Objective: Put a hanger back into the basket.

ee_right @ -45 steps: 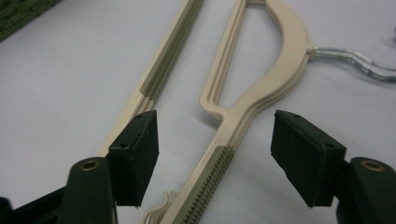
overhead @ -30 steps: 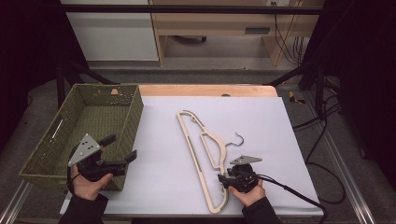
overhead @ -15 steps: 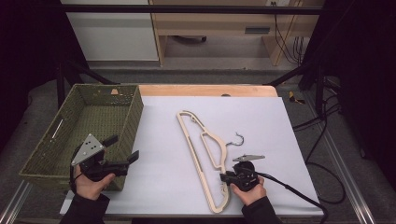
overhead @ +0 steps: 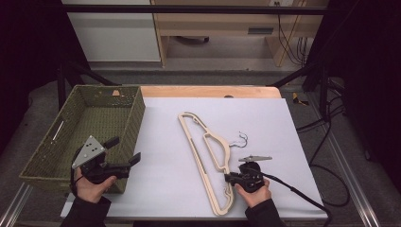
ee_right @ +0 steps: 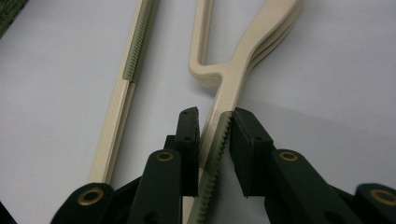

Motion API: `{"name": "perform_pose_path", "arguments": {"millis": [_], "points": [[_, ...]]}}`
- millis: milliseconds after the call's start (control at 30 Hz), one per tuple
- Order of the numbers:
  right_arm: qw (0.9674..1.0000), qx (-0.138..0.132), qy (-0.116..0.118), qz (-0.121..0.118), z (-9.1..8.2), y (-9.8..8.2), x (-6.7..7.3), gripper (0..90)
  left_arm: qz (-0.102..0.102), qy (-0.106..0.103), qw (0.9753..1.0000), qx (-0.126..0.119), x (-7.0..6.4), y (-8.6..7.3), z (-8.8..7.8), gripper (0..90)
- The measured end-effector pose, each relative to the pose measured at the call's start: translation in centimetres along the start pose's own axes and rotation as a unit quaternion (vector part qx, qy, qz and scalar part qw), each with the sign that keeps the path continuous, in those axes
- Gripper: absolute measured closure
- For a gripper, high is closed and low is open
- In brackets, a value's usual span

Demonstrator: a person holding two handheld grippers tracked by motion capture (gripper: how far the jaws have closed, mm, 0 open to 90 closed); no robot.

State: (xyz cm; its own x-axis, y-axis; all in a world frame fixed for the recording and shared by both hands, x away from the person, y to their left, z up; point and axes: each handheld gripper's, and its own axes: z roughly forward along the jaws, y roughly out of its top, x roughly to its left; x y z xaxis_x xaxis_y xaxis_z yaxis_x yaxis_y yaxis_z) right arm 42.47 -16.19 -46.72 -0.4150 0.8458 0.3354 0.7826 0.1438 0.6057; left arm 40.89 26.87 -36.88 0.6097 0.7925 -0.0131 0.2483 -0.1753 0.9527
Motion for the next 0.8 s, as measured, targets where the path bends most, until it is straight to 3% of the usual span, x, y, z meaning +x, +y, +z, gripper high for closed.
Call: {"name": "perform_pose_path", "arguments": {"millis": [400,700,800], "points": [[0.9993,-0.035,0.003,0.014,-1.0,0.2,-0.1,81.0,0.002,-0.006,1.0,0.0,-0.7,0.2,0.2,5.8],[0.9977,-0.065,0.019,-0.008,-1.9,0.3,0.0,82.2,-0.002,-0.027,0.9996,0.007,-2.8,0.9,1.4,6.5],[0.9969,-0.072,0.025,-0.019,-2.2,0.3,0.0,82.5,0.001,-0.043,0.9989,0.016,-4.0,1.7,3.0,6.8]]}}
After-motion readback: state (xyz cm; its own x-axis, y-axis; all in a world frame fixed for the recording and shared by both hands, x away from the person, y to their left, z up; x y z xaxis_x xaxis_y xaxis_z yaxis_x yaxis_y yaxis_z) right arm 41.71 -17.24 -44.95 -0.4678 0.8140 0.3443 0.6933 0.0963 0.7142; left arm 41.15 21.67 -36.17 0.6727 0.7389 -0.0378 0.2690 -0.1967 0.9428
